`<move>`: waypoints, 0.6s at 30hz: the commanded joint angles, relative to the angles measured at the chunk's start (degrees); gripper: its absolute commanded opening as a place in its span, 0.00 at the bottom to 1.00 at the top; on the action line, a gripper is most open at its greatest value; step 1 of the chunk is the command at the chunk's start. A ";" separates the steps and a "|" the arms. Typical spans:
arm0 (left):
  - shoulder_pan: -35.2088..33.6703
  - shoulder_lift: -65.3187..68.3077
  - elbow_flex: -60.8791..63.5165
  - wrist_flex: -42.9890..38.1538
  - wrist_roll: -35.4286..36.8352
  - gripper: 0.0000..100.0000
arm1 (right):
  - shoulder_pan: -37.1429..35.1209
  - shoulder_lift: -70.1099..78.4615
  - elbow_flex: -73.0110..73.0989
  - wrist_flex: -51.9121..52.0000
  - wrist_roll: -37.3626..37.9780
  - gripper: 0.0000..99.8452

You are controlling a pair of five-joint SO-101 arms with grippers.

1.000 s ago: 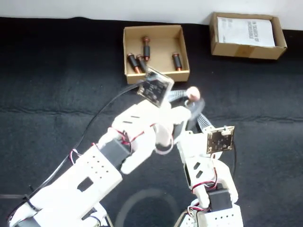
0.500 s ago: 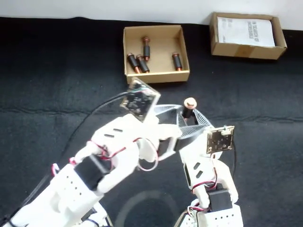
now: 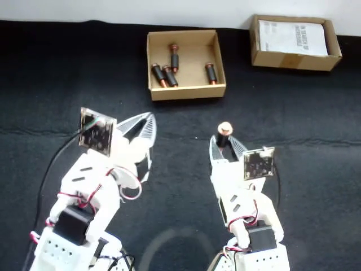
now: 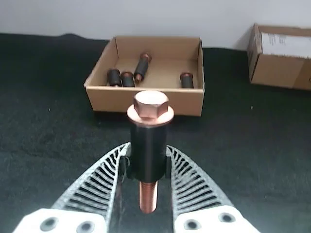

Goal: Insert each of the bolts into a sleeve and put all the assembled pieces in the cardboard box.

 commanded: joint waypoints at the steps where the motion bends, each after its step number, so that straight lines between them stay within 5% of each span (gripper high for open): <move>1: -3.30 -7.69 5.32 0.00 -1.67 0.02 | 0.13 0.04 -5.67 3.65 -0.53 0.01; 9: -8.75 -22.20 21.05 0.00 -1.41 0.02 | 0.13 3.38 -16.57 7.08 -0.44 0.01; 18: -9.89 -21.23 27.21 0.00 -1.23 0.02 | 0.22 35.12 -47.60 8.84 -6.68 0.01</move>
